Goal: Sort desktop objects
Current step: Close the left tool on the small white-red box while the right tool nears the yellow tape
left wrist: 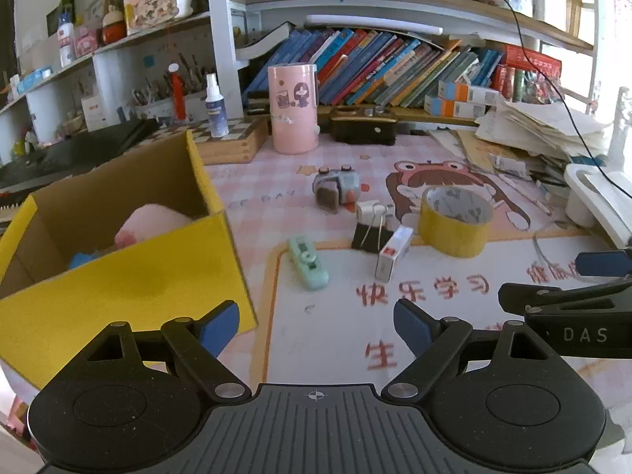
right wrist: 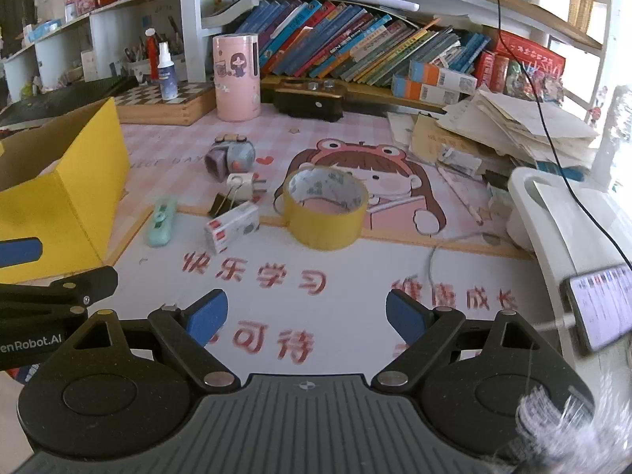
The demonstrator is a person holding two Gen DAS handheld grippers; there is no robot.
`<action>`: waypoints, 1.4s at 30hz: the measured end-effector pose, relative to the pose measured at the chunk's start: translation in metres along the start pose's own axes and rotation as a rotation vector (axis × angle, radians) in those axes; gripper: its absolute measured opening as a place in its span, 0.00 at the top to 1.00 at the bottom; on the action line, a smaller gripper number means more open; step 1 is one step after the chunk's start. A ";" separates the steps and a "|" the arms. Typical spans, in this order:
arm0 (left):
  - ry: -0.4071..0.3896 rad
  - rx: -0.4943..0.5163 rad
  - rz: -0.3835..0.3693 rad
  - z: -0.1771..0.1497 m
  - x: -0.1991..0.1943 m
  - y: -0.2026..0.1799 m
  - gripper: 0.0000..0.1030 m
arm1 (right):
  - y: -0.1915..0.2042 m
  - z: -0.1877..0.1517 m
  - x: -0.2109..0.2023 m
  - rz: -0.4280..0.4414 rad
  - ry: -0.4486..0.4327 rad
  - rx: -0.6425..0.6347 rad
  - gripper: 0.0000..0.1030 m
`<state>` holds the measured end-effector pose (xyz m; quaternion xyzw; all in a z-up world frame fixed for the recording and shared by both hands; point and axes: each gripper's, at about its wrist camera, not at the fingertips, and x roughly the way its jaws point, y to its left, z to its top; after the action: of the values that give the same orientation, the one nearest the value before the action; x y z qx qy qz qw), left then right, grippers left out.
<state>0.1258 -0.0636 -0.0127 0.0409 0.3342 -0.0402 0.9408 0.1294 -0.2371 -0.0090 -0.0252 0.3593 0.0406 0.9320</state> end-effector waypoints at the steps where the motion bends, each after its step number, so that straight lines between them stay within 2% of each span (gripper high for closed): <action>1: 0.001 -0.004 0.005 0.003 0.003 -0.003 0.15 | -0.004 0.003 0.004 0.006 0.001 -0.003 0.15; 8: 0.000 0.009 0.003 0.022 0.026 -0.026 0.16 | -0.030 0.023 0.027 0.038 -0.008 -0.019 0.15; 14: 0.059 0.009 -0.010 0.034 0.055 -0.041 0.23 | -0.051 0.038 0.049 0.063 -0.005 -0.011 0.16; 22: 0.132 0.024 -0.028 0.042 0.093 -0.058 0.47 | -0.066 0.050 0.069 0.082 0.003 -0.015 0.16; 29: 0.170 0.008 -0.030 0.045 0.118 -0.064 0.51 | -0.082 0.054 0.077 0.104 0.006 0.030 0.16; 30: 0.173 0.007 -0.034 0.045 0.120 -0.064 0.54 | -0.083 0.055 0.077 0.110 0.004 0.035 0.16; 36: 0.203 0.018 -0.058 0.041 0.127 -0.064 0.79 | -0.081 0.059 0.080 0.147 -0.006 0.014 0.16; 40: 0.198 0.007 -0.077 0.040 0.120 -0.059 0.87 | -0.080 0.062 0.085 0.161 -0.003 0.025 0.14; 42: 0.180 0.010 -0.081 0.041 0.113 -0.058 0.87 | -0.081 0.065 0.089 0.172 0.002 0.043 0.13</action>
<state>0.2325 -0.1306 -0.0552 0.0354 0.4184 -0.0762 0.9044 0.2460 -0.3073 -0.0197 0.0255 0.3617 0.1126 0.9251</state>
